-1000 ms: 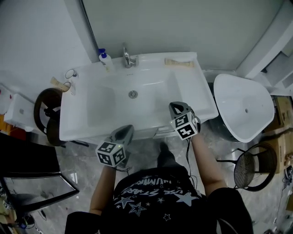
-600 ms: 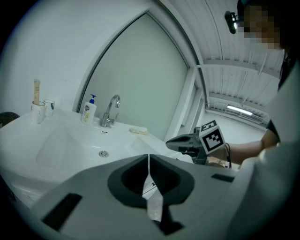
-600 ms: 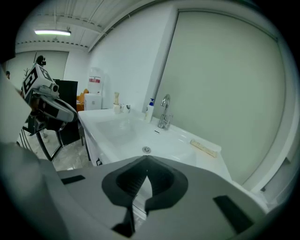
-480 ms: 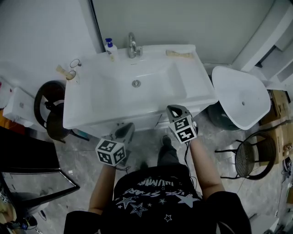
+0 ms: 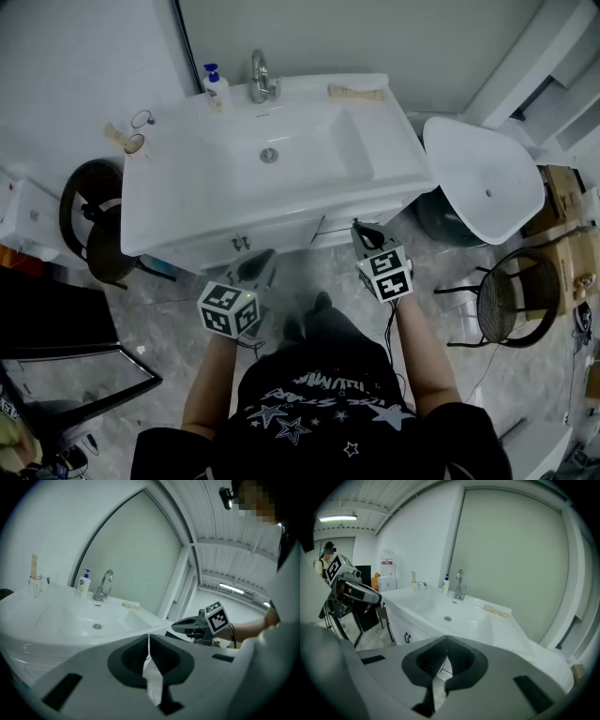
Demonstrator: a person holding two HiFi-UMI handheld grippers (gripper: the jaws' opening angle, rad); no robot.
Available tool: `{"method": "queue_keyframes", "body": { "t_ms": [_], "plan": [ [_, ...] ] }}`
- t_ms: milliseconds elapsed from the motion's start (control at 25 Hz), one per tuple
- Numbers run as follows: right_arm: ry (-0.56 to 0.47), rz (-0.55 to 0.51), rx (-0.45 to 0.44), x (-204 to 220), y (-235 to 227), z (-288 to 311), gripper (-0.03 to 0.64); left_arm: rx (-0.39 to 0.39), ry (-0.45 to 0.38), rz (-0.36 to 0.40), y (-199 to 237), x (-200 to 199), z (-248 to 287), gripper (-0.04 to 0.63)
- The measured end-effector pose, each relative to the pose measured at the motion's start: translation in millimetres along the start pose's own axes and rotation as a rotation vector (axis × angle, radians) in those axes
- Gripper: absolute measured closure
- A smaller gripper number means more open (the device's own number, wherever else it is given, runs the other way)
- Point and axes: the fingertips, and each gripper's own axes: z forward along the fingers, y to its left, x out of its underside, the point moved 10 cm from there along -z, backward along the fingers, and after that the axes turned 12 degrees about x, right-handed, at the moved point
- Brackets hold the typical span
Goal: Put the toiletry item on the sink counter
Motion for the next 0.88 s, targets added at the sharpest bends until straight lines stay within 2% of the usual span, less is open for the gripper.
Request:
{"method": "queue_keyframes", "body": {
  "t_ms": [240,440,880],
  "plan": [
    [0.006,0.079,-0.008,11.2,-3.2,1.0,0.603,0.012,0.004,-0.007,-1.3,-0.4,10.7,0.575],
    [-0.011,0.096,-0.043,20.9,-1.4,-3.3,0.602,-0.017,0.007,-0.005,-9.3,2.2,14.1,0.574],
    [-0.05,0.097,-0.08,48.6,-2.3,-68.4,0.603,-0.038,-0.007,0.018,-88.1,22.0,4.5,0.575]
  ]
}}
